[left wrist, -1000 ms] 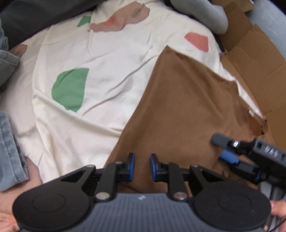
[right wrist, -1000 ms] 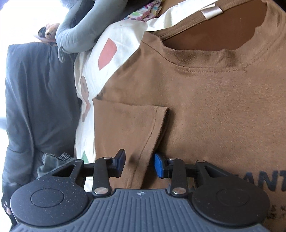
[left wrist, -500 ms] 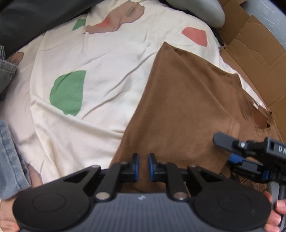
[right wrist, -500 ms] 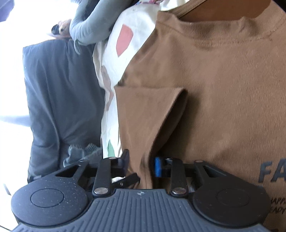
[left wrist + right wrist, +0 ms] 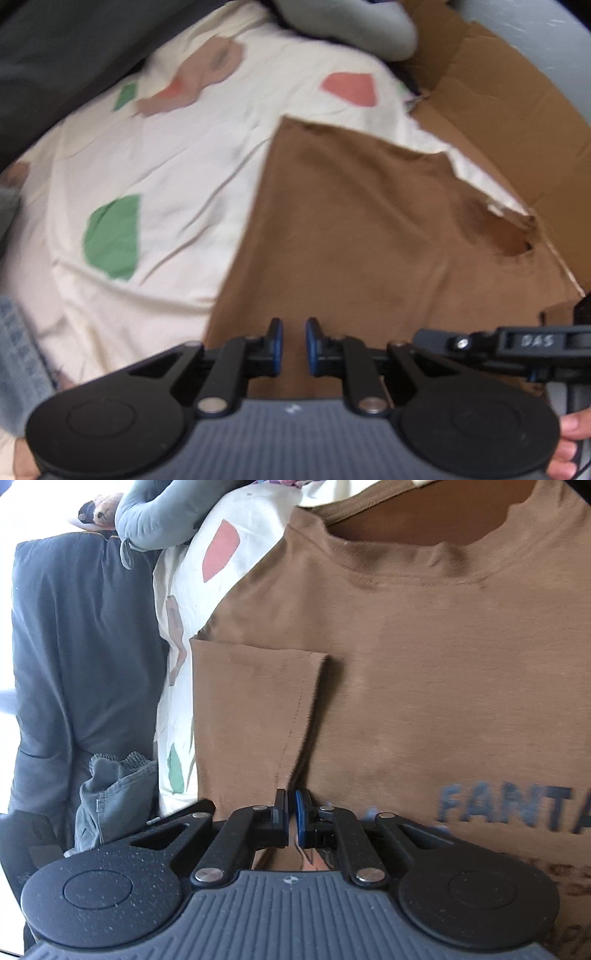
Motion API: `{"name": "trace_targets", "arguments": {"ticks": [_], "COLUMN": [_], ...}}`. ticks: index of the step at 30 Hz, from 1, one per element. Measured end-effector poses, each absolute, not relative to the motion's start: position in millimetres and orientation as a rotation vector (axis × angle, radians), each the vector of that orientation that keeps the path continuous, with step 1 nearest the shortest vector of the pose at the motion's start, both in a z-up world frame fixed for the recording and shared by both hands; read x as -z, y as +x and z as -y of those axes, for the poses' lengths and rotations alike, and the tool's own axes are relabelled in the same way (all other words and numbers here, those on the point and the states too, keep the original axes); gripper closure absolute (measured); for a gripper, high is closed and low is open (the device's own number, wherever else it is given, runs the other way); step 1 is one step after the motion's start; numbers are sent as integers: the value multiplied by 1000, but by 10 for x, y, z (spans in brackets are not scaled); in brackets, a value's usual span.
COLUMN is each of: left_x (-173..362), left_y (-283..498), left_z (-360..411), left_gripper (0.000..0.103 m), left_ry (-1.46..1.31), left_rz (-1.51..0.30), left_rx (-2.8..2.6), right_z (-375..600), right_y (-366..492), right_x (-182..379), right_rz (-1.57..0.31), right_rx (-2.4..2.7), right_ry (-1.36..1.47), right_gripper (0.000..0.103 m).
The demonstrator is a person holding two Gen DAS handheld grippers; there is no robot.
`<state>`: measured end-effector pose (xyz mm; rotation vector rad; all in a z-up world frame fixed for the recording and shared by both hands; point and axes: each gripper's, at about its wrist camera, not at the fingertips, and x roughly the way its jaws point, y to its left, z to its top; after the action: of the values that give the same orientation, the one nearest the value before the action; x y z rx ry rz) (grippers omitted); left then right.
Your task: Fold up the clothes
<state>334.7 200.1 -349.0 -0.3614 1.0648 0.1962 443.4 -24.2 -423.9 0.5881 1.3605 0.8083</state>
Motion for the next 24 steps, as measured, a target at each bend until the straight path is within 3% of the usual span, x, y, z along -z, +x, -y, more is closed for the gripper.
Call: {"name": "trace_targets", "arguments": {"ticks": [13,21,24], "left_x": [3649,3012,2697], "left_y": [3378,3363,3362], "left_z": [-1737,-1968,-2053], "left_gripper": [89,88,82], "left_ry": [-452,-430,-399], "left_rz": [-1167,-1125,-1115], "left_rx": [-156,-196,-215], "right_z": [719,998,1124], "right_y": [4514,4496,4451], "right_x": [3819,3152,2863], "right_rz": [-1277,-1191,-1167], "right_rx": [-598,-547,-532], "right_ry": [571,541,527], "right_gripper": [98,95,94]}}
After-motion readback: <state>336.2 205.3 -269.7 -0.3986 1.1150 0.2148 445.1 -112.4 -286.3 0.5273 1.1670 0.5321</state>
